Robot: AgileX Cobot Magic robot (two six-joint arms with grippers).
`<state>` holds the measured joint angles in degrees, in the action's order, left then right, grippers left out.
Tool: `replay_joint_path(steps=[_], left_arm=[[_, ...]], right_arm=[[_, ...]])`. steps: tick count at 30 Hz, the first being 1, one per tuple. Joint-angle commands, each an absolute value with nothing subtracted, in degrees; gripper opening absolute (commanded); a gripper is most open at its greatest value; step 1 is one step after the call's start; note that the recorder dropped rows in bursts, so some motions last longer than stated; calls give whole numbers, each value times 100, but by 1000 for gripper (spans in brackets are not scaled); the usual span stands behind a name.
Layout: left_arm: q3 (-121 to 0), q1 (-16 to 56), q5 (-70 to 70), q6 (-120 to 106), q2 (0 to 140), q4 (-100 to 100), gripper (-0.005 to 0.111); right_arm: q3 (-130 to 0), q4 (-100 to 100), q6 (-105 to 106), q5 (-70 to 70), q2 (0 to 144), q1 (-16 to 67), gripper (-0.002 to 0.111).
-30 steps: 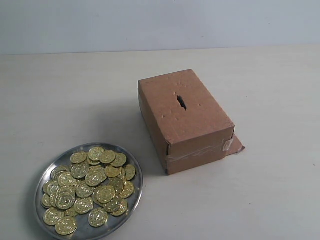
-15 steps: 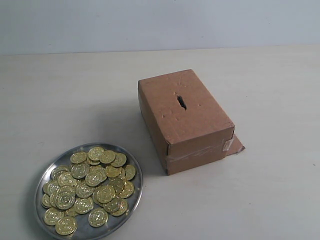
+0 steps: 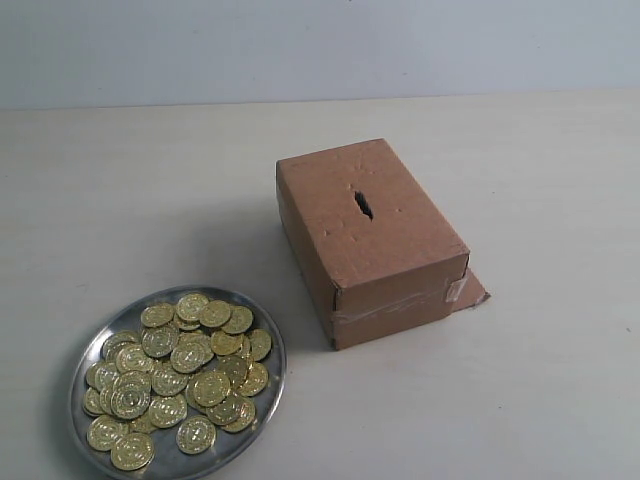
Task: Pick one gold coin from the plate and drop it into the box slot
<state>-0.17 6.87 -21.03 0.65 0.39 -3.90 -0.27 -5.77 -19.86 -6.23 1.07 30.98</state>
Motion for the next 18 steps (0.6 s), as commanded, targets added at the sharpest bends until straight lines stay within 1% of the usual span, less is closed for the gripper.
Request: replay_joint_path(steps=[1,8,12,18], left_arm=[[0,678,-2045,41,0,-388,0],[0,678,-2045,41,0,-388,0],[0,678,-2045,41,0,-388,0],[0,678,-2045,41,0,-388,0]], right_arm=[[0,-643,-1956,-627,65,3101,0],[0,-808,-868,-1113,0,3087,0],[0,-808,-762,-1406,0,3043,0],[0,-808,-775,-1639,0,2120,0]])
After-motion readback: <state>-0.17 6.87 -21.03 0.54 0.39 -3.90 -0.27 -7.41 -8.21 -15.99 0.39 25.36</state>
